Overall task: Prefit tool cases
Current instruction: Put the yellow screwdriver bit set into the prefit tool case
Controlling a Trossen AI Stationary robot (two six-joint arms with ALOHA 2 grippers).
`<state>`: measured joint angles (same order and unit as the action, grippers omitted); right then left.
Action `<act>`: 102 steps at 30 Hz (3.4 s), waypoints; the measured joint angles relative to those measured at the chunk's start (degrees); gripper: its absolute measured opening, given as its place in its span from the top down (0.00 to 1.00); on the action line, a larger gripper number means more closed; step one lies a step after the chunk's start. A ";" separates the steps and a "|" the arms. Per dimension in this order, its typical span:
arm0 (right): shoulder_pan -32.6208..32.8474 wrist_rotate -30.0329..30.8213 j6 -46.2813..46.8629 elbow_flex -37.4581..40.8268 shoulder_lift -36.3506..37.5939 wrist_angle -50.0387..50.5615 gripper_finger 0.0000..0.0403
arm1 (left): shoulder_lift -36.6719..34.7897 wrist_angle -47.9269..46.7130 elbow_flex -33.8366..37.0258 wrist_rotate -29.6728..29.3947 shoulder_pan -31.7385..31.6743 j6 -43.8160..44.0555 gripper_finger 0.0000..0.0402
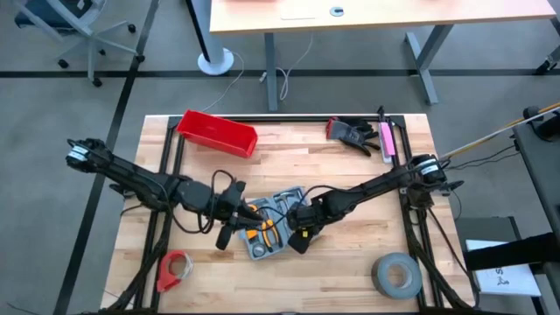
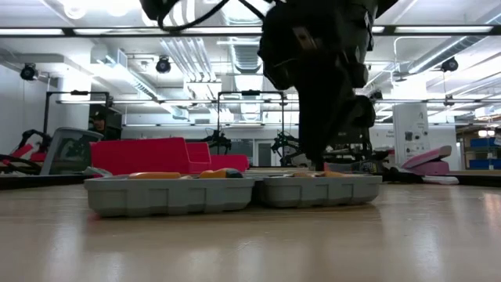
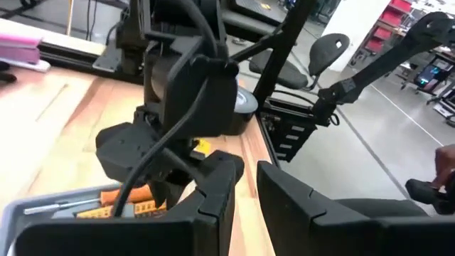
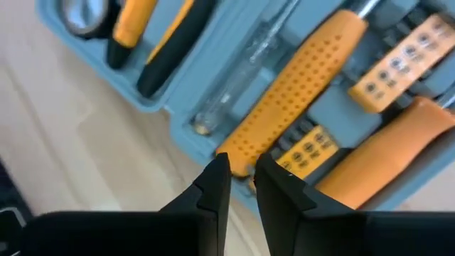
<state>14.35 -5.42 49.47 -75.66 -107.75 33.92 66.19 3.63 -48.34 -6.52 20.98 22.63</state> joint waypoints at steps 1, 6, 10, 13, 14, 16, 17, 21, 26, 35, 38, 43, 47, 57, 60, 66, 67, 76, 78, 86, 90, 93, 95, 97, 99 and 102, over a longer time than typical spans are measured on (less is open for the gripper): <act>0.31 -0.03 0.00 -0.02 0.02 -0.07 0.89 | 0.04 -0.01 0.00 0.00 0.05 0.31 0.84; 0.67 0.71 -0.19 -0.02 -0.38 0.49 0.90 | 0.02 0.09 0.00 0.00 0.07 0.95 0.84; 0.66 0.30 -0.47 -0.02 -0.39 0.40 0.89 | -0.07 0.25 0.00 0.00 0.07 1.62 0.84; 0.78 -1.63 -0.50 -0.02 -0.39 0.38 0.89 | -0.08 0.24 0.02 0.00 0.07 1.69 0.84; 0.77 -2.09 -0.50 -0.02 -0.40 0.38 0.89 | -0.11 0.23 0.01 0.00 0.09 1.69 0.84; 0.70 -2.11 -0.48 -0.02 -0.74 0.05 0.90 | -0.11 0.23 0.04 0.00 0.07 1.69 0.84; 0.68 -2.11 -0.49 0.00 -0.90 0.12 0.90 | -0.13 0.23 0.04 0.00 0.07 1.69 0.84; 0.68 -2.16 -0.48 0.03 -1.26 0.05 0.91 | -0.13 0.19 0.07 0.01 0.07 1.54 0.84; 0.66 -2.35 -0.45 -0.04 -2.49 0.36 0.90 | -0.13 0.19 0.07 0.00 0.07 0.97 0.84; 0.57 -2.07 -0.63 -0.71 -3.69 1.71 0.92 | -0.22 -0.05 0.07 0.04 0.10 0.87 0.84; 0.56 -1.91 -1.02 -1.76 -3.65 1.95 0.92 | -0.26 -0.06 0.07 0.05 0.10 0.86 0.84; 0.57 0.33 -2.88 -4.48 -3.49 2.70 0.93 | -0.35 -0.10 0.07 0.09 0.23 0.86 0.84; 0.58 4.22 -6.40 -6.82 -3.45 8.41 0.93 | -0.35 -0.12 0.07 0.11 0.25 0.94 0.84; 1.76 5.38 -35.15 -7.38 -3.41 10.53 0.82 | -0.63 -0.09 0.07 0.11 0.34 0.99 0.84; 1.81 5.58 -40.61 -7.38 -3.41 10.56 0.76 | -1.01 -0.14 0.08 0.11 0.34 0.34 0.84; 2.08 5.49 -48.01 -7.38 -3.39 10.77 0.65 | -2.95 0.60 0.09 -0.45 0.34 -2.24 0.84; 2.08 5.46 -49.08 -7.38 -3.39 10.92 0.63 | -3.31 0.64 0.09 -0.53 0.34 -2.29 0.84; 1.62 7.04 -51.99 -6.59 -3.71 11.75 0.57 | -4.39 0.60 0.09 -1.99 0.29 -2.20 0.84; 1.40 6.89 -51.82 -4.95 -4.21 11.15 0.58 | -4.39 0.57 0.09 -1.99 0.29 -2.13 0.84; 0.26 4.99 -50.87 -1.81 -7.49 7.65 0.64 | -4.46 0.43 0.09 -2.08 0.29 -1.12 0.84; 0.01 5.30 -48.35 -3.50 -6.02 10.45 0.65 | -4.46 0.32 0.09 -2.06 0.29 0.07 0.84; -0.04 6.05 -46.94 -4.55 -4.95 13.59 0.66 | -4.46 -0.21 -0.02 -2.04 0.29 0.15 0.84; -0.09 5.93 -46.24 -5.78 -4.43 13.68 0.67 | -4.46 -0.90 -0.63 -2.03 0.29 0.18 0.84; -0.03 5.65 -45.83 -6.77 -4.11 14.89 0.67 | -4.50 -1.15 -1.17 -2.03 0.29 -0.06 0.84; 0.03 5.45 -44.68 -7.14 -4.18 15.58 0.68 | -4.50 -1.31 -1.60 -2.03 0.29 -0.15 0.84; 0.01 5.40 -43.29 -7.14 -4.22 15.79 0.68 | -4.50 -1.63 -2.22 -2.01 0.29 -0.21 0.84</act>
<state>14.36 -0.02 6.18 -82.81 -111.96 49.72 61.69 2.00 -50.56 -8.54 21.28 22.41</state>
